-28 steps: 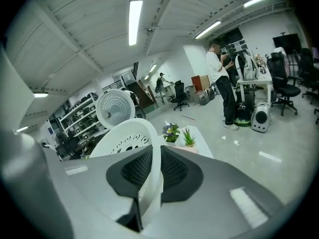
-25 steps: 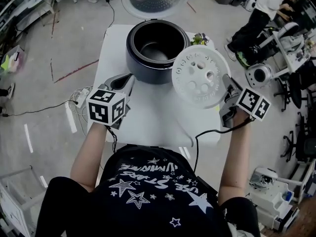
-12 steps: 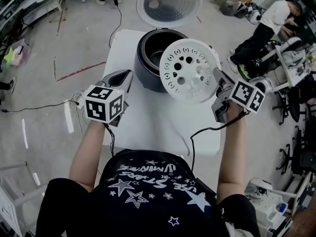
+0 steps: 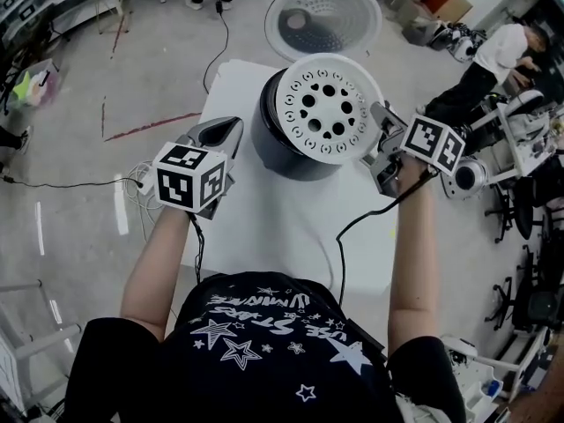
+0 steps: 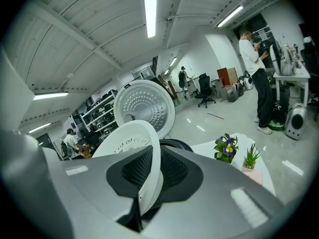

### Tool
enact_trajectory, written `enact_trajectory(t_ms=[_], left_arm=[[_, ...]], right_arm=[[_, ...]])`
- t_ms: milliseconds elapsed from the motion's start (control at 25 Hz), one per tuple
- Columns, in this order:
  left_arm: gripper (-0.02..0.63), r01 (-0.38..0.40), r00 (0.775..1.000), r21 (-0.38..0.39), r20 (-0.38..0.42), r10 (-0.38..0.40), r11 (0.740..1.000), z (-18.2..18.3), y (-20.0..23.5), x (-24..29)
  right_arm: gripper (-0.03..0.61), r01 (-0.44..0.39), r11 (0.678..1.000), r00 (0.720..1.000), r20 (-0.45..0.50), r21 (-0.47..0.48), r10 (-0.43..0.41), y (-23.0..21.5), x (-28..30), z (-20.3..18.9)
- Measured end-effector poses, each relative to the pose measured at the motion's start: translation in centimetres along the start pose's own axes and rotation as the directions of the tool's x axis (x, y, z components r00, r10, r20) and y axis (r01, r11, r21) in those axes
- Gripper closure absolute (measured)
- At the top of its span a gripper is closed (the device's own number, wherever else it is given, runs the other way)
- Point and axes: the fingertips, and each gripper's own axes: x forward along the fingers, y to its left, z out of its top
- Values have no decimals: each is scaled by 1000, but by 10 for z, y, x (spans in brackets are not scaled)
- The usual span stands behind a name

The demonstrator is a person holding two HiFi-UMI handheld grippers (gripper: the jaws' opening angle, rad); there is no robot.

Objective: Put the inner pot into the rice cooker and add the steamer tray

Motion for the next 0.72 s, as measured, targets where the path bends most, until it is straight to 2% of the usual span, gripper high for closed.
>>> enact_trajectory(t_ms=[280,720], left_arm=[[601,0,1000,-6,7,0,1000,11,7,13],[601,11,1000,-29,-11,-11,1000,2,15,29]], right_arm=[[510,12,1000,999,-40,-2,-12,-7,29,10],[509,58,998,989,-139,8,-57,-35,60,-8]])
